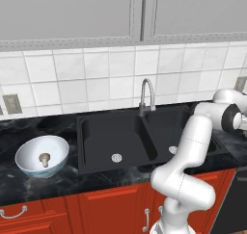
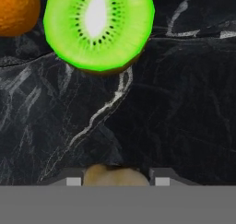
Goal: There is a mixed pile of frozen fruits and vegetables on the counter. Locate all the frozen vegetables and place the items in a bowl on the counter. Take all the frozen fruits and defrost them in a running sink.
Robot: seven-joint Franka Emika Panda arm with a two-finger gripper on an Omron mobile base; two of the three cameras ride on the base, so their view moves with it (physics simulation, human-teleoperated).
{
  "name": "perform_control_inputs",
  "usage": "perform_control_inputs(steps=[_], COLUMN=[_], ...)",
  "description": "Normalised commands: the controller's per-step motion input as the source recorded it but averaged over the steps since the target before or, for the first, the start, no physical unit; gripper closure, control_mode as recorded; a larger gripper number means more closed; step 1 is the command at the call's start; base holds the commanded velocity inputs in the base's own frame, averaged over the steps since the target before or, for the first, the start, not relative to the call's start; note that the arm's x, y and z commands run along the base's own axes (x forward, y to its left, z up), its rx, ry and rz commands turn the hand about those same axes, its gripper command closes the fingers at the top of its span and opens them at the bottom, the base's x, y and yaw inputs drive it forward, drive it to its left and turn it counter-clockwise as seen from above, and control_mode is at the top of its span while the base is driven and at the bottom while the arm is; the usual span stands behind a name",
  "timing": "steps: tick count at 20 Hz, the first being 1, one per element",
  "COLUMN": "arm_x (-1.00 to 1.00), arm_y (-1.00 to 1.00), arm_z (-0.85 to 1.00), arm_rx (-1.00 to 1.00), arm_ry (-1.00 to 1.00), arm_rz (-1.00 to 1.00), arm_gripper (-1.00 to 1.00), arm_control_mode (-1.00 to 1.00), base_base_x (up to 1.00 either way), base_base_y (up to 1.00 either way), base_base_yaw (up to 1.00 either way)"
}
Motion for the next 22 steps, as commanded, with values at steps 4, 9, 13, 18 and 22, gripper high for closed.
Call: perform_control_inputs(steps=[4,9,13,18,22], arm_x=[0.00,0.00,-0.07,0.00,-0.01], arm_y=[0.00,0.00,0.07,0.22,0.30], arm_z=[0.01,0.52,0.57,0.07,0.39], arm_rx=[0.00,-0.01,-0.02,0.00,-0.02], arm_ry=[0.00,0.05,0.00,-0.01,-0.03], arm_rz=[0.00,0.00,0.00,0.00,0.00], arm_gripper=[1.00,1.00,1.00,1.00,1.00], arm_control_mode=[-1.00,-1.00,-1.00,-1.00,-1.00], base_base_x=[0.00,0.00,0.00,0.00,0.00], base_base_y=[0.00,0.00,0.00,0.00,0.00], base_base_yaw=[0.00,0.00,0.00,0.00,0.00])
